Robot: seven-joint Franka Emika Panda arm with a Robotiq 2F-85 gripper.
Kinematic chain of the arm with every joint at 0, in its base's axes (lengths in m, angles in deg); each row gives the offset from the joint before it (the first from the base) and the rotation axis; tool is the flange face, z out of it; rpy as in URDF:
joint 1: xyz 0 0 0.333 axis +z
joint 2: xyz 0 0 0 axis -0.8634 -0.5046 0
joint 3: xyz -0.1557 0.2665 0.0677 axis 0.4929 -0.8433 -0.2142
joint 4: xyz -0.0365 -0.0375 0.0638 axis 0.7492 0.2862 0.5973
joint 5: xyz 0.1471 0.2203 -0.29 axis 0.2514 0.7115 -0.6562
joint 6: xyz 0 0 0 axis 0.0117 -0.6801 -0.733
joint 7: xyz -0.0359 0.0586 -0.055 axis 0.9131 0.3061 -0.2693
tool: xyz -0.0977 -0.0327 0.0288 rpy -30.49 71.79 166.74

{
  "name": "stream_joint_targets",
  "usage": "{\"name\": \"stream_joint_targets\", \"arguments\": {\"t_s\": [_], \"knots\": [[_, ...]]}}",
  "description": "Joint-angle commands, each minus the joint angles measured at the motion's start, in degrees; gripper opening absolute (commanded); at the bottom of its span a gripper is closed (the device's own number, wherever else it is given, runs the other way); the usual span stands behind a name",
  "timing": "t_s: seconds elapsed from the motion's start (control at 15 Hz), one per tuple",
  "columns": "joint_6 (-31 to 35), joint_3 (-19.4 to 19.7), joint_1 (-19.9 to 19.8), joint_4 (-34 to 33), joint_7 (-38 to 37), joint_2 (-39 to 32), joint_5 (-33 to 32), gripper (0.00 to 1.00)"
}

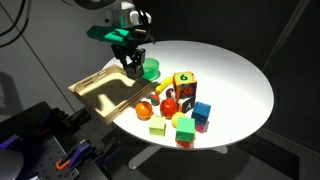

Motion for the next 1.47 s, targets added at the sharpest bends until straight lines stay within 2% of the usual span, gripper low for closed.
{"name": "stream_joint_targets", "arguments": {"t_s": [0.0,0.13,0.2,1.4], "knots": [[-0.9,-0.4,0.4,1.5,1.6,2.4,1.3,0.33],[-1.0,-0.5,0.6,1.7,1.1,2.7,1.0,0.33],[-0.1,-0.3,0.6,0.6,0.0,0.5,0.0,0.58],[-0.1,-0.3,0.7,1.0,0.0,1.0,0.0,0.58]]}}
